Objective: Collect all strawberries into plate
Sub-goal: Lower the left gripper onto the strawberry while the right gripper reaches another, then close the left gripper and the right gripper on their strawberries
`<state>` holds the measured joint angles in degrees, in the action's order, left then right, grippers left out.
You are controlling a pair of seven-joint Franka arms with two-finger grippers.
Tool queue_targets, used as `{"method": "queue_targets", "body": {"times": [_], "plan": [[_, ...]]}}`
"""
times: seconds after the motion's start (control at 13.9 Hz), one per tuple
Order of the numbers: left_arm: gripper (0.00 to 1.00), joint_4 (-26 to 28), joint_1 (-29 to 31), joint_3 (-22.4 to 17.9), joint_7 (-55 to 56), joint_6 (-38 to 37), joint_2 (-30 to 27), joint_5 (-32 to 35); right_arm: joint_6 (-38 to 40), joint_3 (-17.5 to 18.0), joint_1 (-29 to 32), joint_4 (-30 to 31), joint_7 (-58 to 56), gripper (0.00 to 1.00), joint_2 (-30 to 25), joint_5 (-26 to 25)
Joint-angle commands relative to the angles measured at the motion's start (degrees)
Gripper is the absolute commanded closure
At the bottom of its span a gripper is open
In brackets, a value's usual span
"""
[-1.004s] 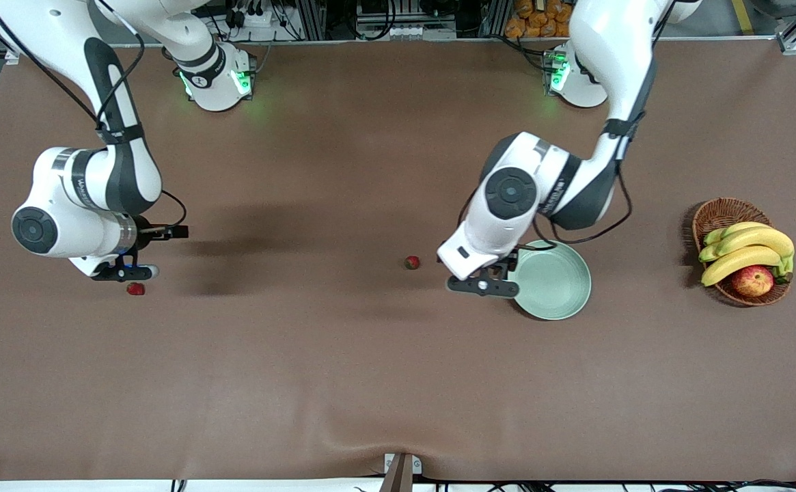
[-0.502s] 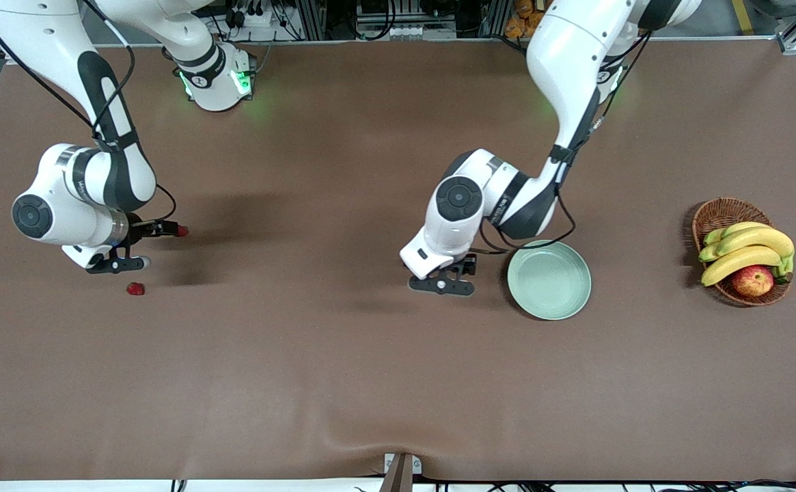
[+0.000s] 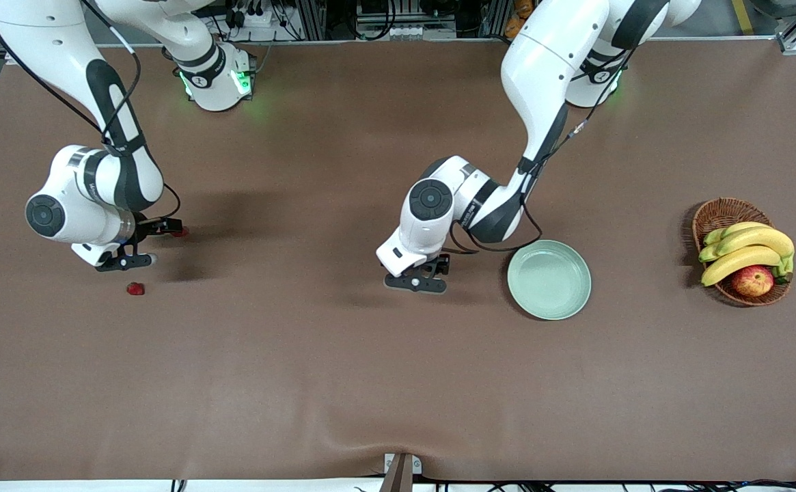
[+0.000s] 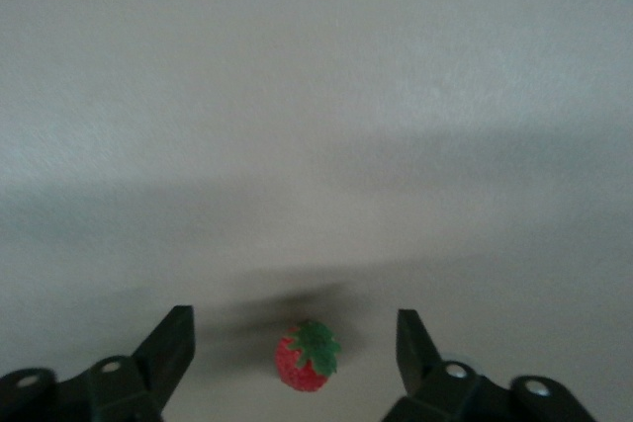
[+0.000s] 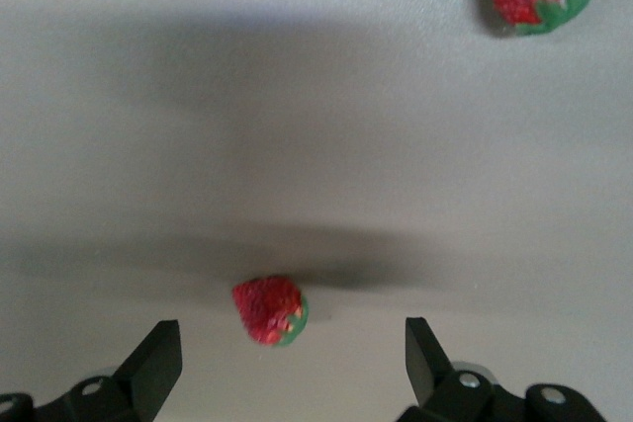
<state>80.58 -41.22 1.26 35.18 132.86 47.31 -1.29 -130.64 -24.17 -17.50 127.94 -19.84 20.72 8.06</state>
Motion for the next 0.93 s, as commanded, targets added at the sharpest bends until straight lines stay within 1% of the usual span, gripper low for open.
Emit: {"method": "queue_targets", "body": {"times": [0.0, 0.07, 0.14, 0.22, 0.36, 0.57, 0.79, 0.86], "plan": [[0.18, -1.7, -1.7, -0.4, 2.6, 0.0, 1.8, -0.7, -3.1, 0.7, 0.7, 0.4, -1.0, 0.00, 2.2, 1.2], [0.23, -1.7, -2.0, -0.4, 2.7, 0.0, 1.7, -0.8, -3.1, 0.7, 0.5, 0.5, -1.0, 0.00, 2.5, 3.9], [0.25, -1.0, -2.0, -0.4, 3.1, 0.0, 1.6, -0.7, -3.0, 0.7, 0.1, 0.5, -1.0, 0.00, 2.7, 6.8], [0.26, -1.0, -2.0, -0.4, 3.6, 0.0, 1.7, -0.7, -3.0, 0.7, -0.1, 0.5, -1.0, 0.00, 3.4, 7.7], [0.26, 0.2, -1.9, -0.4, 2.9, -0.1, 1.3, -0.6, -2.0, 0.7, -0.2, 0.6, -2.1, 0.00, 3.4, 7.7], [0.30, 0.7, -2.0, -0.5, 3.1, -0.1, 1.5, -0.1, 0.2, 0.7, 0.2, 0.6, -3.7, 0.00, 3.4, 7.7], [0.36, 0.7, -2.0, -0.5, 2.9, -0.1, 1.6, -0.1, 0.2, 0.7, 0.3, 0.6, -3.7, 0.00, 3.9, 7.7], [0.36, 0.7, -2.0, -0.5, 2.9, -0.1, 1.5, -0.1, 0.1, 0.7, 0.3, 0.5, -3.7, 0.00, 4.2, 7.7]]}}
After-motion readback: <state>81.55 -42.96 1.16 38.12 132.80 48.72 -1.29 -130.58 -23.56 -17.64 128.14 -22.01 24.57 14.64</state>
